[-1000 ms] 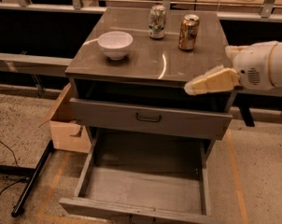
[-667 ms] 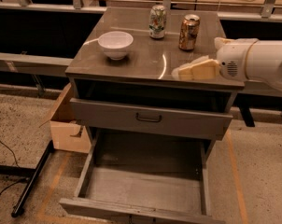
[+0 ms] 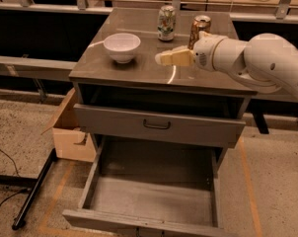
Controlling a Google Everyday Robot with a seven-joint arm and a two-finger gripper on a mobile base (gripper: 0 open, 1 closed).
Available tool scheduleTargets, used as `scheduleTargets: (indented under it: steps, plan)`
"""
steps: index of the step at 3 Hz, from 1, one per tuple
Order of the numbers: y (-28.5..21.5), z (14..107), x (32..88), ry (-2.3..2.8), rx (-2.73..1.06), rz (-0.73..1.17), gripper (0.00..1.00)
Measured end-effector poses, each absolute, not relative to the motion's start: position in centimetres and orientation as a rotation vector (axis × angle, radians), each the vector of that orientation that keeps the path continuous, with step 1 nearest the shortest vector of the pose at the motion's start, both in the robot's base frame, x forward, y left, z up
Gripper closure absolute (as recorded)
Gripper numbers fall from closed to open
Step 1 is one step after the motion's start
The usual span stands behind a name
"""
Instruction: Place 7up can into middle drawer
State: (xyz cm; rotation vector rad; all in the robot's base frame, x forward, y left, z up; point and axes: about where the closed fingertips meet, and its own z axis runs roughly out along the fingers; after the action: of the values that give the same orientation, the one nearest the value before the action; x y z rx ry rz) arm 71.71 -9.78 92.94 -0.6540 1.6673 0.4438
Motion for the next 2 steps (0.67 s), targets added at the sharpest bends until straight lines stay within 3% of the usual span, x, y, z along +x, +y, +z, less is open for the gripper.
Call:
scheduleTargets:
  steps: [2]
  plan:
    - [-9.2,92.4,73.4,1.656,-0.618,0.434,0.00]
